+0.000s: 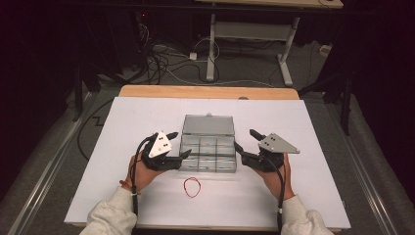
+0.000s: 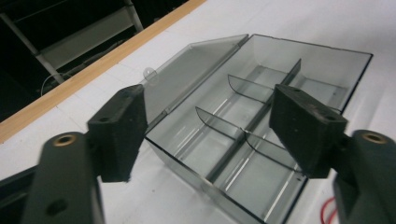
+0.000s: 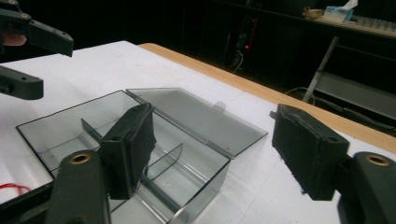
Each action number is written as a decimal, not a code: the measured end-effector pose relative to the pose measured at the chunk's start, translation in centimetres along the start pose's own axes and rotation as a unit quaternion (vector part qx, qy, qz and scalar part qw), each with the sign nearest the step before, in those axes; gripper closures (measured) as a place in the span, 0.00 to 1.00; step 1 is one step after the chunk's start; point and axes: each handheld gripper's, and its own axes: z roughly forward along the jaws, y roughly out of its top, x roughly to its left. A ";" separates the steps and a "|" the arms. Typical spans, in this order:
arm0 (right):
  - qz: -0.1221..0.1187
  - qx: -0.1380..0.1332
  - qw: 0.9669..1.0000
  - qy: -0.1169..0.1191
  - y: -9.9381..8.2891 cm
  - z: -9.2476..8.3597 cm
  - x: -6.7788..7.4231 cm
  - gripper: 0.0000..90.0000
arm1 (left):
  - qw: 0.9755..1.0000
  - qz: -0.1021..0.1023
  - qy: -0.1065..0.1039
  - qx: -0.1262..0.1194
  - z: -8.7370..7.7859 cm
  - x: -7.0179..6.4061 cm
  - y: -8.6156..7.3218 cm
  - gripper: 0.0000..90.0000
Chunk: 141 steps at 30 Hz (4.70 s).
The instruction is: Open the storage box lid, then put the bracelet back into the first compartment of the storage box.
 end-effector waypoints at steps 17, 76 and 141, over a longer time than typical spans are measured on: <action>-0.011 0.023 1.000 0.005 -1.0 -3.2 -0.2 0.24 | 0.993 -0.021 -0.098 0.059 -1.7 -2.5 -2.1 0.27; -0.029 0.065 0.997 -0.014 -5.3 -7.5 0.4 0.28 | 0.989 -0.060 -0.109 0.076 -0.9 -4.6 -3.4 0.96; -0.033 0.058 0.998 -0.014 -5.5 -7.2 0.6 0.27 | 0.997 -0.040 -0.055 -0.024 -3.5 -2.0 0.2 0.96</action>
